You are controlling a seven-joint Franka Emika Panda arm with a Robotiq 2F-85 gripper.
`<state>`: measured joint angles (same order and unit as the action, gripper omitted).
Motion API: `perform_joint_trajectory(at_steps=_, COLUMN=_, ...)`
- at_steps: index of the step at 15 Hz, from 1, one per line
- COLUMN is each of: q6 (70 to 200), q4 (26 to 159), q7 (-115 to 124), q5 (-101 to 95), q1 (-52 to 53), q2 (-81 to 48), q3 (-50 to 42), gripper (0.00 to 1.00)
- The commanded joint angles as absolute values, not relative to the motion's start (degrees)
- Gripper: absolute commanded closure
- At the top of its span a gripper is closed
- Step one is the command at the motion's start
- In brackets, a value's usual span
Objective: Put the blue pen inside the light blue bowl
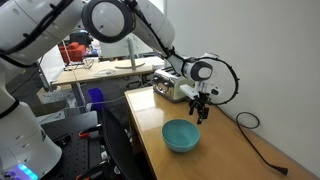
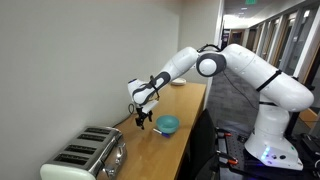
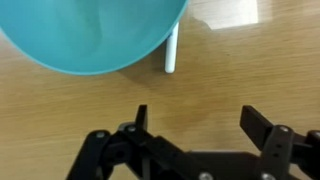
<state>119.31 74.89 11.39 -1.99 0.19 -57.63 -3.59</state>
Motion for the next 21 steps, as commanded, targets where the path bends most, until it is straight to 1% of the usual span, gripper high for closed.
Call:
perform_joint_trajectory(at_steps=1, q6=121.6, q4=78.6, q7=11.0, q5=-2.4, q1=0.8, q2=-55.8, q3=-4.1, gripper=0.0)
perform_joint_trajectory(at_steps=6, q6=125.7, q4=82.9, q7=12.1, q5=-2.3, q1=1.1, q2=-54.2, q3=-4.4, gripper=0.0)
perform_joint_trajectory(at_steps=10, q6=129.0, q4=88.9, q7=12.7, q5=-2.1, q1=1.2, q2=-51.4, q3=-4.9, gripper=0.0)
perform_joint_trajectory(at_steps=14, q6=129.9, q4=93.8, q7=13.0, q5=-2.1, q1=1.5, q2=-48.6, q3=-5.1, gripper=0.0)
perform_joint_trajectory(at_steps=15, q6=129.6, q4=94.5, q7=12.7, q5=-2.1, q1=1.4, q2=-48.1, q3=-4.9, gripper=0.05)
perform_joint_trajectory(at_steps=16, q6=129.5, q4=95.0, q7=12.8, q5=-2.2, q1=1.6, q2=-47.7, q3=-4.9, gripper=0.26)
perform_joint_trajectory(at_steps=18, q6=129.1, q4=95.3, q7=12.5, q5=-2.3, q1=1.8, q2=-47.4, q3=-4.8, gripper=0.31)
perform_joint_trajectory(at_steps=21, q6=128.7, q4=94.9, q7=12.6, q5=-2.4, q1=2.2, q2=-47.6, q3=-4.8, gripper=0.54)
